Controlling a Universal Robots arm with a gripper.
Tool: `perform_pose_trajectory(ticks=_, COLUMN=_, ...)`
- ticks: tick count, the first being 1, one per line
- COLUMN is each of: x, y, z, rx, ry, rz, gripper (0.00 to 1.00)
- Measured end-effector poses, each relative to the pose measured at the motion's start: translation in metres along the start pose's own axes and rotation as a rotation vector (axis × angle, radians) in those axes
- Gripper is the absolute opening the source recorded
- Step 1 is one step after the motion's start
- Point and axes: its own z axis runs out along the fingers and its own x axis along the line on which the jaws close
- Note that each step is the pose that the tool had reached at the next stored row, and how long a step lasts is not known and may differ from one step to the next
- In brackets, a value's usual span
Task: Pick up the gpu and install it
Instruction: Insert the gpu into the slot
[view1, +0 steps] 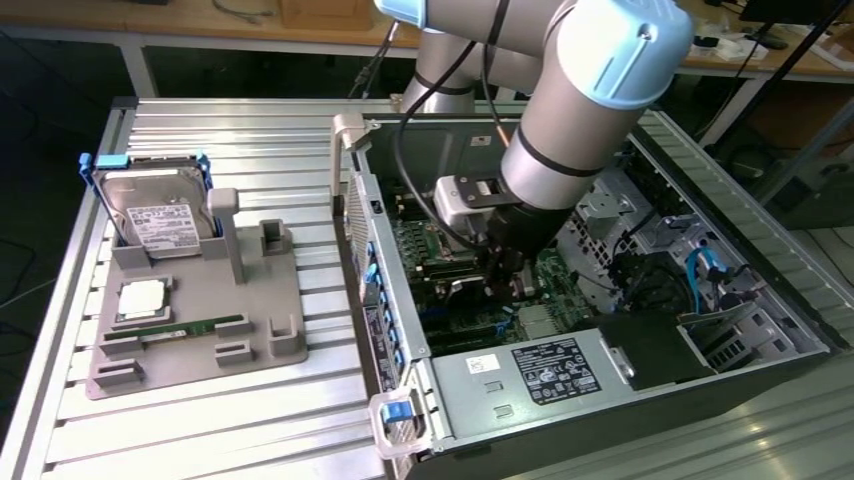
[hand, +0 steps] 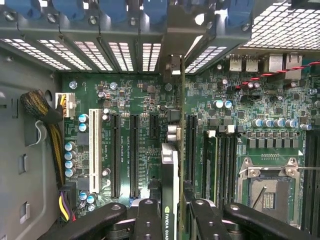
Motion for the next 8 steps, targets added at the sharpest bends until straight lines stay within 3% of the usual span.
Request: perform_pose_trajectory(ticks=8, x=0.0, y=0.0004, z=0.0, rx=0.0002, ry=0.0001, rz=0.0, gripper=0.27)
